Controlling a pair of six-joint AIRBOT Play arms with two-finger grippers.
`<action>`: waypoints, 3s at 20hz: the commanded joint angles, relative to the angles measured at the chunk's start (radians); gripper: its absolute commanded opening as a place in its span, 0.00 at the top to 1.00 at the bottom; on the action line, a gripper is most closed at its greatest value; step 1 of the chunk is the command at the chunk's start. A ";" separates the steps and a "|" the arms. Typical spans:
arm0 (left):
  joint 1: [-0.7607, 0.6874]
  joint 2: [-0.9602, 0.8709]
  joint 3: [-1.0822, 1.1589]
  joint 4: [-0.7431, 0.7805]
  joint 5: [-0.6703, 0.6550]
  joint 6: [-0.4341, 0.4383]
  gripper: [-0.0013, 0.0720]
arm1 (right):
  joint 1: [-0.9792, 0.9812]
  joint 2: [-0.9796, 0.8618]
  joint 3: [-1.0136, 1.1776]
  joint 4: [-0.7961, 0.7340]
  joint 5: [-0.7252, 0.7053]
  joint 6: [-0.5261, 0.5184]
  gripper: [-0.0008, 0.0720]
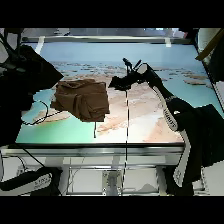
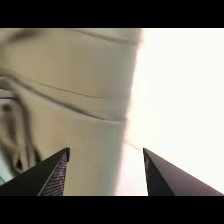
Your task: Fold the clothes and pants, and hang the long-sleeved shirts on hangers.
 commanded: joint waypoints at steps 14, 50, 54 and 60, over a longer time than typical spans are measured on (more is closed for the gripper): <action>0.001 -0.021 0.000 0.000 0.000 -0.016 0.95 | 0.168 -0.130 -0.018 0.277 -0.171 0.048 0.72; 0.000 -0.021 0.000 -0.048 0.000 -0.016 0.95 | -1.610 0.859 -0.437 -0.502 0.670 -0.040 0.97; 0.000 -0.021 0.000 -0.048 0.000 -0.016 0.95 | -1.679 0.875 -0.629 -0.529 0.652 -0.040 0.97; 0.000 -0.022 0.000 -0.053 0.000 -0.017 0.95 | -1.680 0.876 -0.491 -0.509 0.684 0.005 0.32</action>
